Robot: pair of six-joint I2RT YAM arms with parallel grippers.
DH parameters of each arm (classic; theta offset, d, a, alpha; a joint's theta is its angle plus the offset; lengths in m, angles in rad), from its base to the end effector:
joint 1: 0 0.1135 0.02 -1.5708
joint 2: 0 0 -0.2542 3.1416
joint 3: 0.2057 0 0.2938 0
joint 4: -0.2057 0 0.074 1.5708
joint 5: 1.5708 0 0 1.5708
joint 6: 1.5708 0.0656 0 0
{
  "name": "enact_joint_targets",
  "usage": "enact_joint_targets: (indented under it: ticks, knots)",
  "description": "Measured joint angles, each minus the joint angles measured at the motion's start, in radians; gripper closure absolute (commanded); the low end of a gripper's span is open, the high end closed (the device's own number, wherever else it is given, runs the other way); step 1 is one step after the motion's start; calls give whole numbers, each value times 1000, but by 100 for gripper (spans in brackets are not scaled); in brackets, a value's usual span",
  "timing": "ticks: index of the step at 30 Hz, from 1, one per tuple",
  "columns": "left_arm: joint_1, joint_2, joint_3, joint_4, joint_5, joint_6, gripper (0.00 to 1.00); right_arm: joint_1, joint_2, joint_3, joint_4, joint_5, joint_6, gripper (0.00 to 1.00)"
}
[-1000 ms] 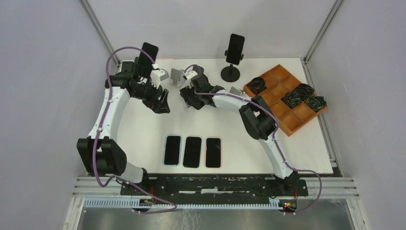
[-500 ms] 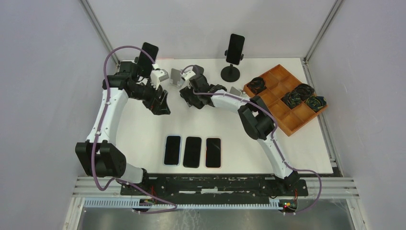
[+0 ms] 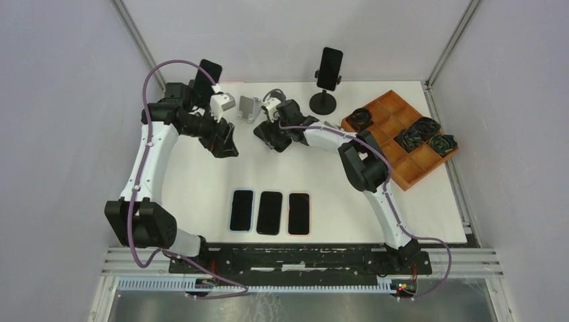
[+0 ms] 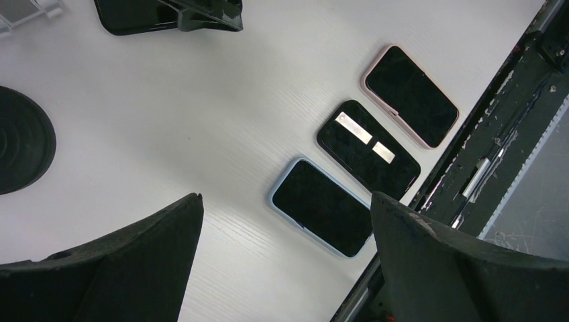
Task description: Remove the phone from the phone stand
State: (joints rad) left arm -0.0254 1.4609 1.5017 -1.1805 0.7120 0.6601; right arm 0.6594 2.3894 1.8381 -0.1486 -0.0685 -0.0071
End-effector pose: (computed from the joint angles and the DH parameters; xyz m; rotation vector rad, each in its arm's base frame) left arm 0.3275 -0.0512 0.3255 1.0049 2.2262 -0.6937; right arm 0.4625 0.3642 0.0978 -0.7883 2.1650 0.4181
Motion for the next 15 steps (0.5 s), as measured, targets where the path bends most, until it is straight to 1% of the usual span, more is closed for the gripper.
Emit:
enact_joint_targets:
  ticks: [3,6,10,12,14,15]
  knots:
    - [0,0,14,0,0,0,0,-14,-6,-23,37,-54,13,2]
    - [0,0,21,0,0,0,0,-17,-33,-89,100,-93,18,2]
    - [0,0,23,0,0,0,0,-12,-76,-166,138,-111,19,3]
    - [0,0,23,0,0,0,0,-3,-82,-174,135,-95,14,10]
    - [0,0,23,0,0,0,0,9,-82,-174,130,-60,7,20]
    - [0,0,23,0,1,0,0,16,-82,-172,123,-37,0,27]
